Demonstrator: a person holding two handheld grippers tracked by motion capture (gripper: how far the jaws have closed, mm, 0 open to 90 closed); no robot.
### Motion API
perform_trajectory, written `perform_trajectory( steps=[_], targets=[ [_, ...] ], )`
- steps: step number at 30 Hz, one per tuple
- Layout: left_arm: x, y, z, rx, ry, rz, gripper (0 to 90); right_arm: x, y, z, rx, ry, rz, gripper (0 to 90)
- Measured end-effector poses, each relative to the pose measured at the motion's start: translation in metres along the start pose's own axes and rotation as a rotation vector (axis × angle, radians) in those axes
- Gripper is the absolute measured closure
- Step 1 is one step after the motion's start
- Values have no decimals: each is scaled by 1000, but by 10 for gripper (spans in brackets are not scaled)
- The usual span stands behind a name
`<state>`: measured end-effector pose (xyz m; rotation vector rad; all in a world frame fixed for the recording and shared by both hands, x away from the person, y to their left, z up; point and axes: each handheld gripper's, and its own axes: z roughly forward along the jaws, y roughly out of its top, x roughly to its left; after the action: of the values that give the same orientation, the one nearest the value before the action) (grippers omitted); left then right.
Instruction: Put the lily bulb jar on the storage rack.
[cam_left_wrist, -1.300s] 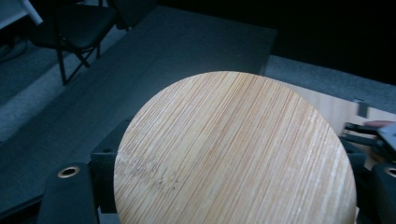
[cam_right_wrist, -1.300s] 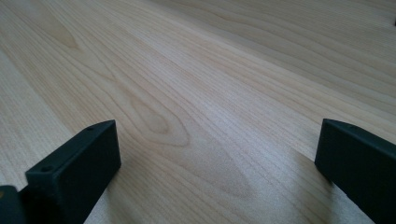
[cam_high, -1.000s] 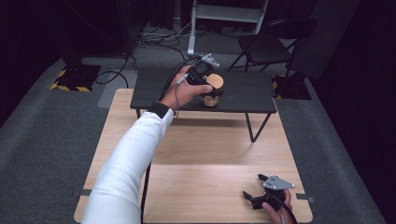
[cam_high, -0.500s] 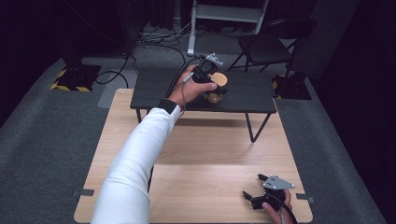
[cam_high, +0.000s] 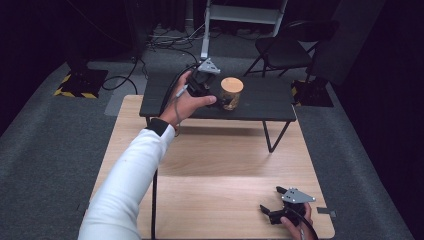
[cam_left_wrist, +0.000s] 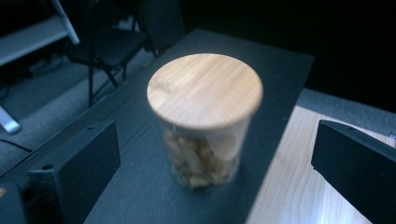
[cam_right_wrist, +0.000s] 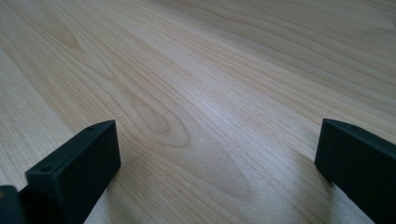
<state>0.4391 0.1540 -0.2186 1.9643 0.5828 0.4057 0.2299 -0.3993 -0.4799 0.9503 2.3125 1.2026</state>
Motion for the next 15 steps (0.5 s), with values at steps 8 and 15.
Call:
perform_trajectory(
  steps=[8,15],
  targets=[
    [-32,-40,-32,-43,38,5,4,0,0,0,0,-1,0,0],
    [-51,-71,-48,-38,57,11,5,1,0,0,-1,-2,0,0]
  ],
)
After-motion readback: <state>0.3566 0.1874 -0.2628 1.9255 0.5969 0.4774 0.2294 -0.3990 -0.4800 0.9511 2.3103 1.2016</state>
